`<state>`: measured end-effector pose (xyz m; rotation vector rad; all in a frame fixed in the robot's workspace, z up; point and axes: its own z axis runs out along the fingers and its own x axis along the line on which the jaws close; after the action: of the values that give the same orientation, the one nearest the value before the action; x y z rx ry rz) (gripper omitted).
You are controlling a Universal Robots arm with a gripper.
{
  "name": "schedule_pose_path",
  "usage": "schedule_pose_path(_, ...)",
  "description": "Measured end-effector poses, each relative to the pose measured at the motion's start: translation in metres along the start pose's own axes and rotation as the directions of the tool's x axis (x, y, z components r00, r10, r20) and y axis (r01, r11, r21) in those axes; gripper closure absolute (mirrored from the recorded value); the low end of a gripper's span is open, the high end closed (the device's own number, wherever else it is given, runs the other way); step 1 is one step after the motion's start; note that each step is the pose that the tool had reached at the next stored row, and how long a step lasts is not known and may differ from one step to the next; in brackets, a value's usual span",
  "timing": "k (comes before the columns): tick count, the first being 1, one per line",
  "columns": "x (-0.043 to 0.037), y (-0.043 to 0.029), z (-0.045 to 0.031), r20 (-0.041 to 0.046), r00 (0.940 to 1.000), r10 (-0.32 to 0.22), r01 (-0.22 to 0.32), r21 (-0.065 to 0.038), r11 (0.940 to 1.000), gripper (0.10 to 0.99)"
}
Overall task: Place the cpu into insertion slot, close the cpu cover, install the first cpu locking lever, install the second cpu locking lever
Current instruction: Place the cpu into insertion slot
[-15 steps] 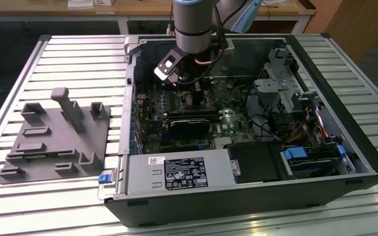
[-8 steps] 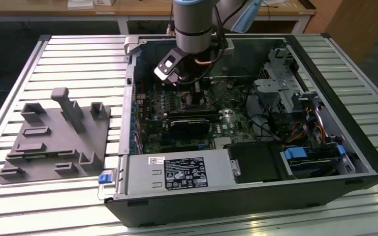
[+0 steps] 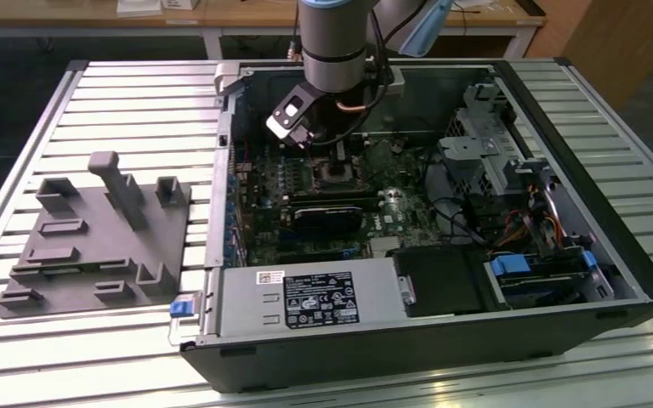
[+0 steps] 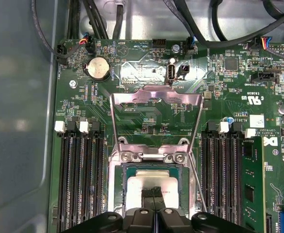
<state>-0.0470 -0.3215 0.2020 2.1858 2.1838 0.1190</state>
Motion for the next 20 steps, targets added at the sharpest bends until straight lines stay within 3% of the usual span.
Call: schedule_pose_path(20,-0.0001,-0.0004,0.0038,0.0037,0.9993,0.037,-0.037,-0.001,0.9993,0.980)
